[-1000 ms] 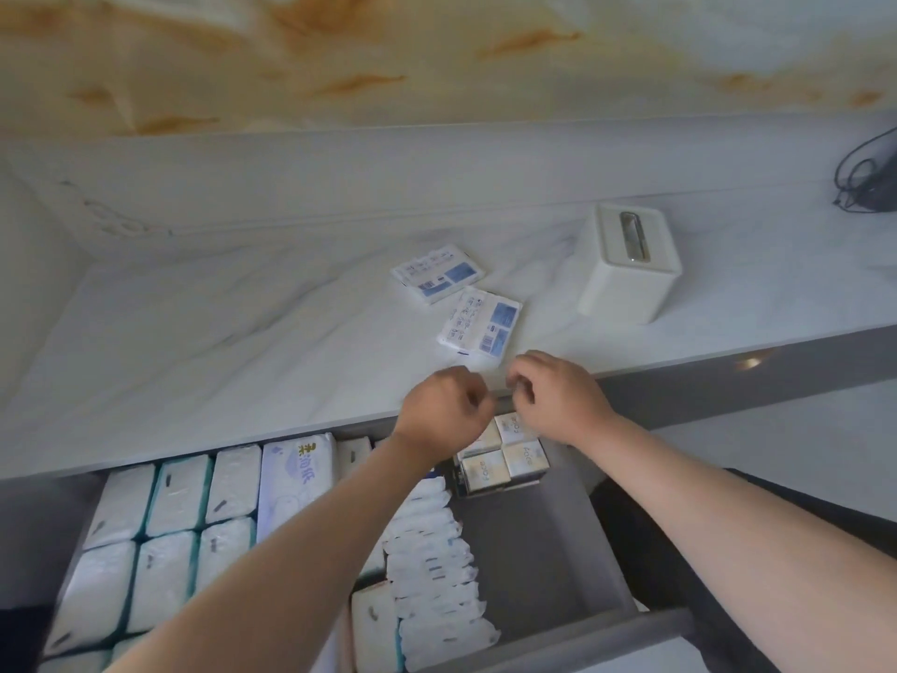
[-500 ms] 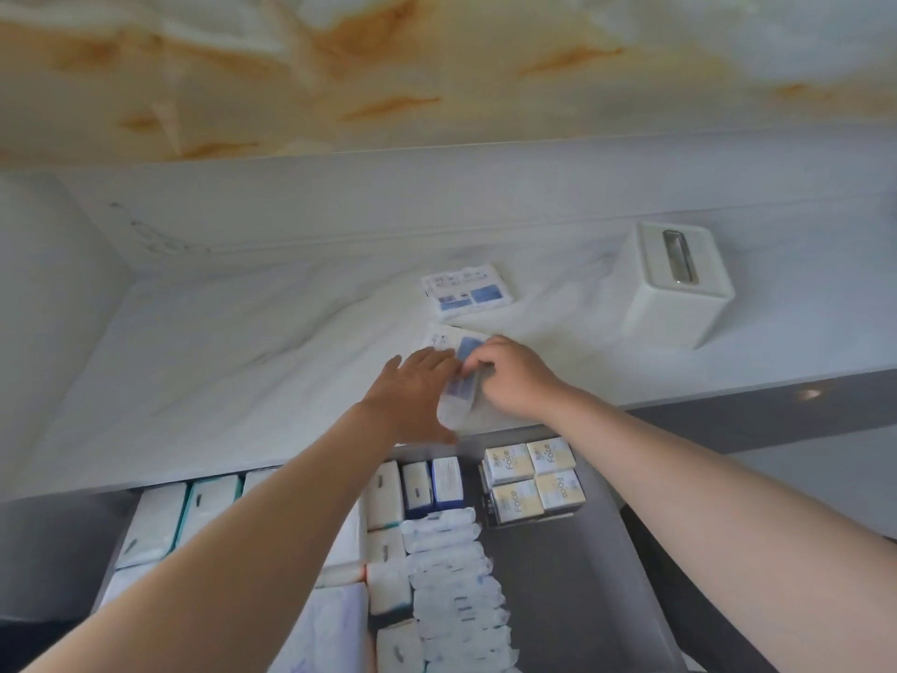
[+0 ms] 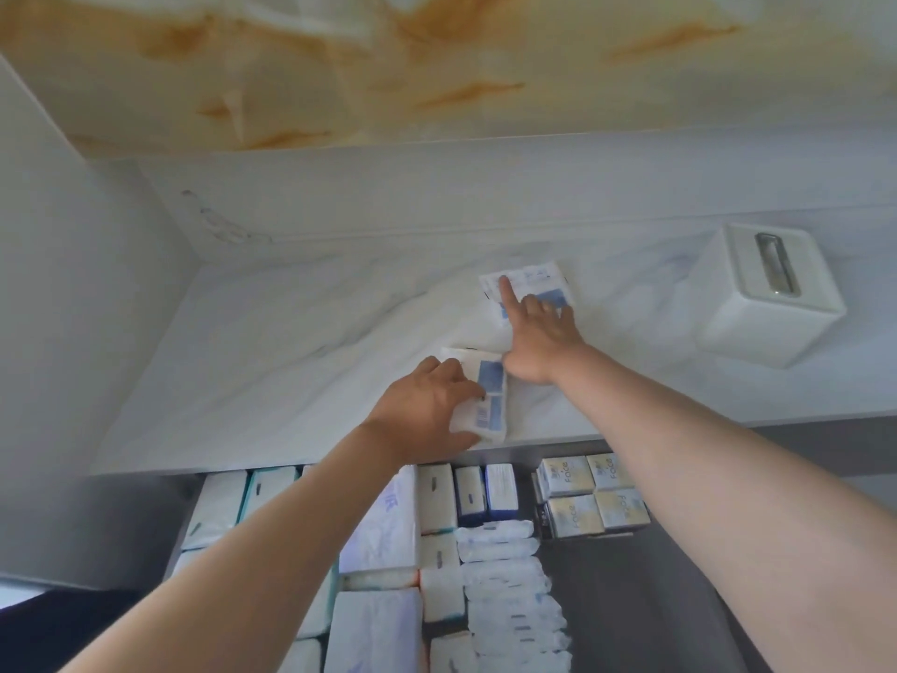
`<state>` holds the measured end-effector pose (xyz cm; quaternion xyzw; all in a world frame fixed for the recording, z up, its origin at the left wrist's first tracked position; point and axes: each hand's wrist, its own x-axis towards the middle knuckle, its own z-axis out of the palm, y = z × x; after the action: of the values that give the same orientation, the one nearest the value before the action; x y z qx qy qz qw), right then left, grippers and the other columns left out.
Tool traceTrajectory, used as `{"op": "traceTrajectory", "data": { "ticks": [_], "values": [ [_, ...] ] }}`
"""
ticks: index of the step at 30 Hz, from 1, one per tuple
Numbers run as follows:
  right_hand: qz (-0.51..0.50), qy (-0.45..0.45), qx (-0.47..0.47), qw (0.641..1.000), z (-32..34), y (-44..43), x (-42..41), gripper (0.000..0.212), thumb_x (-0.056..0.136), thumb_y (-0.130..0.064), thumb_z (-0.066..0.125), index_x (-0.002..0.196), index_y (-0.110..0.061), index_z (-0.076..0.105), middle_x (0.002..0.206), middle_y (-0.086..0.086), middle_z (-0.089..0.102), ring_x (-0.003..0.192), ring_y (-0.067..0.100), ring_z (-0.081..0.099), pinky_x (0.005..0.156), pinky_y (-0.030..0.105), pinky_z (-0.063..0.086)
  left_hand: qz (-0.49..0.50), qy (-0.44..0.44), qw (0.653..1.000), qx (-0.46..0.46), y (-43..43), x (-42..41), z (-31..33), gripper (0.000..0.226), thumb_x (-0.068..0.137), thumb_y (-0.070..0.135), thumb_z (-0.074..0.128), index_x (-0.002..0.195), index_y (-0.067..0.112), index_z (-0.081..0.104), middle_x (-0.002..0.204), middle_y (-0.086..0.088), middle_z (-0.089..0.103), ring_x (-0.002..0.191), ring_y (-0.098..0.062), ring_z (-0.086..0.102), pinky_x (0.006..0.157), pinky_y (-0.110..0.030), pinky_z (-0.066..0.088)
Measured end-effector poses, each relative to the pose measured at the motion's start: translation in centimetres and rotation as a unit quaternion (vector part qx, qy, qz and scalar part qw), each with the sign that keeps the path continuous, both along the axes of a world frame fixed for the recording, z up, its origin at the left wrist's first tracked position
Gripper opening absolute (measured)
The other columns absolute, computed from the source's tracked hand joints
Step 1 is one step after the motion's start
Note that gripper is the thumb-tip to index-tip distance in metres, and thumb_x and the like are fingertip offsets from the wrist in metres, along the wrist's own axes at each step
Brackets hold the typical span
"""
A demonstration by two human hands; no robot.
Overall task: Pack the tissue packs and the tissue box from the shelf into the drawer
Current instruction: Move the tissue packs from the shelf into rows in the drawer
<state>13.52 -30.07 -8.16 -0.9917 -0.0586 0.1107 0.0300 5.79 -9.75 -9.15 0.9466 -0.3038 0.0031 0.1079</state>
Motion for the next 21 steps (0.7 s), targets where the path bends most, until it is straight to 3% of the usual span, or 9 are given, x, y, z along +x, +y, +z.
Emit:
{"op": "traceTrajectory", "data": {
  "ticks": [4,6,10,13,17,21],
  "values": [
    [0.019,-0.031,-0.057,0.998,-0.8,0.8,-1.1,0.07,0.084,-0.047,0.048,0.148,-0.024,0.031,0.152,0.014,0.021,0.146,0.033,0.007,0.117,0.061,0.001,-0.036,-0.018,0.999,0.036,2.0,-1.1,-0.2,0.075,0.069,0.06,0.068,0.136,0.029,0.053,0.122,0.001,0.05,0.109,-0.02,0.046,0.082,-0.035,0.05],
    [0.023,-0.037,-0.042,0.998,-0.7,0.9,-1.7,0.062,0.084,-0.044,0.05,0.141,-0.023,0.041,0.157,0.012,0.012,0.148,0.031,0.0,0.118,0.06,0.001,-0.041,-0.024,0.998,0.051,2.6,-1.8,-0.4,0.079,0.065,0.05,0.077,0.135,0.025,0.051,0.121,-0.002,0.049,0.107,-0.022,0.046,0.081,-0.036,0.051],
    [-0.002,0.015,0.035,0.999,0.0,1.0,-2.4,0.077,0.085,-0.027,0.058,0.151,-0.021,0.018,0.164,0.0,-0.023,0.151,0.022,-0.019,0.12,0.059,0.005,-0.014,-0.009,1.0,0.012,3.5,-2.3,-0.1,0.06,0.073,0.027,0.075,0.13,0.027,0.057,0.112,-0.002,0.051,0.103,-0.023,0.047,0.071,-0.035,0.05],
    [-0.037,0.054,0.071,0.995,0.5,0.9,-2.4,0.099,0.084,-0.021,0.058,0.157,-0.027,-0.008,0.161,-0.003,-0.031,0.151,0.021,-0.021,0.121,0.059,0.005,0.014,0.018,1.0,-0.007,4.6,-1.6,0.3,0.05,0.082,0.026,0.065,0.131,0.033,0.058,0.117,0.002,0.052,0.11,-0.02,0.046,0.073,-0.032,0.047],
    [-0.034,0.072,0.038,0.996,0.9,0.6,-1.3,0.107,0.083,-0.026,0.059,0.155,-0.027,-0.021,0.162,-0.002,-0.029,0.15,0.02,-0.023,0.121,0.056,-0.001,0.039,0.025,0.997,-0.063,5.8,-0.5,-0.1,0.04,0.088,0.021,0.062,0.127,0.026,0.064,0.12,0.001,0.059,0.111,-0.024,0.051,0.083,-0.039,0.05],
    [-0.035,0.084,0.057,0.994,0.5,0.6,-0.4,0.108,0.081,-0.025,0.058,0.156,-0.026,-0.02,0.166,0.001,-0.004,0.153,0.022,-0.006,0.122,0.052,0.001,0.059,0.034,0.994,-0.089,5.8,0.6,0.1,0.033,0.094,0.023,0.059,0.127,0.027,0.063,0.125,0.005,0.061,0.116,-0.021,0.053,0.087,-0.032,0.047]
  ]
}}
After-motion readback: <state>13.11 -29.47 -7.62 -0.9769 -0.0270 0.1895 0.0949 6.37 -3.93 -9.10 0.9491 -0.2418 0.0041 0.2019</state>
